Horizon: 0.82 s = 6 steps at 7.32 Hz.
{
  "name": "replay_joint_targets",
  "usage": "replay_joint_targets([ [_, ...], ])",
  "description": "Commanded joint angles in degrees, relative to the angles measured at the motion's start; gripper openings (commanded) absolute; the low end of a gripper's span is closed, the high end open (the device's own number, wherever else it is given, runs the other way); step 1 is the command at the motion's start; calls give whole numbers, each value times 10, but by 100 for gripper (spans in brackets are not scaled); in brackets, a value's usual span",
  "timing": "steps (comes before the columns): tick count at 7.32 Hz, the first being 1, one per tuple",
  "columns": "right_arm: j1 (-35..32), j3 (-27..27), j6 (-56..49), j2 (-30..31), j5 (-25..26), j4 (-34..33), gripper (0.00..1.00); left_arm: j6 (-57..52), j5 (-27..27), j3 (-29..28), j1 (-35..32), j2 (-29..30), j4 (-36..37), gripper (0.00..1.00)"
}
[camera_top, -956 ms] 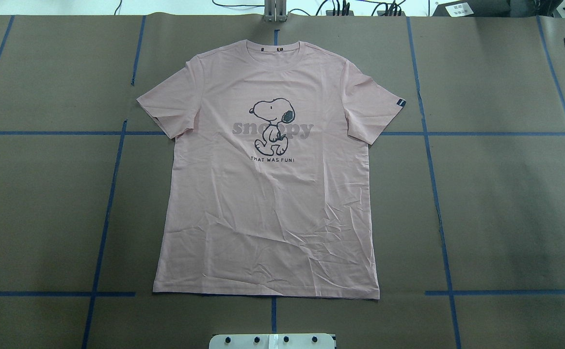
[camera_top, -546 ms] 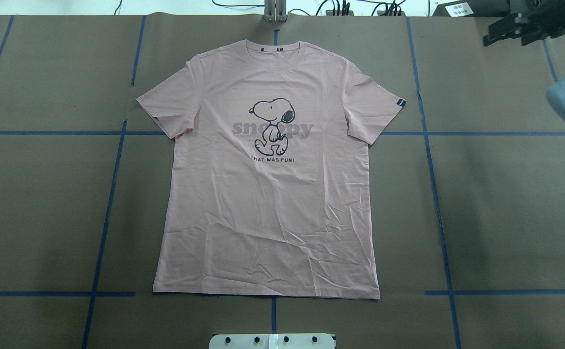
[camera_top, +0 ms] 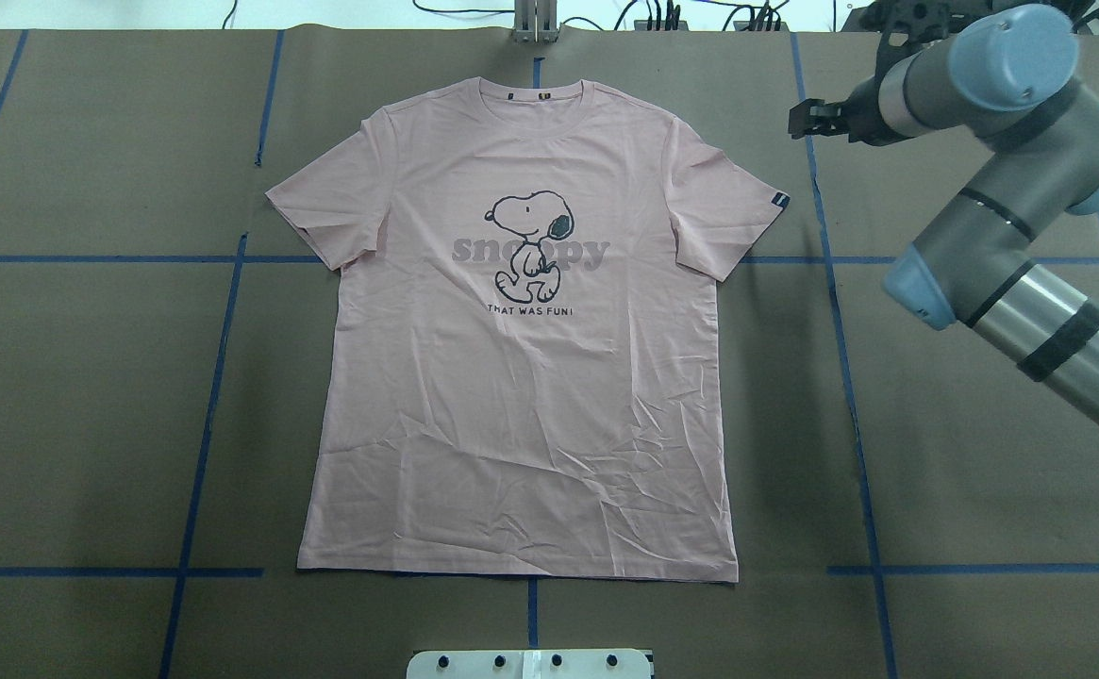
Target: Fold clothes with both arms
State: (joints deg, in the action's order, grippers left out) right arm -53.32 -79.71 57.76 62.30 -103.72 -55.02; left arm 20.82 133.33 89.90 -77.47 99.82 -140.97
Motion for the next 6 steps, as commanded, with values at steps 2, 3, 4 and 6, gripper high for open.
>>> replay_joint_targets([
  [2, 52, 47, 19, -16, 57, 2, 69, 0, 0, 0, 1, -1, 0, 100],
  [3, 57, 60, 19, -17, 65, 2, 69, 0, 0, 0, 1, -2, 0, 100],
  [4, 58, 70, 18, -17, 66, 2, 67, -1, 0, 0, 1, -2, 0, 100],
  [6, 59, 77, 19, -18, 71, 2, 66, -1, 0, 0, 1, -2, 0, 100],
])
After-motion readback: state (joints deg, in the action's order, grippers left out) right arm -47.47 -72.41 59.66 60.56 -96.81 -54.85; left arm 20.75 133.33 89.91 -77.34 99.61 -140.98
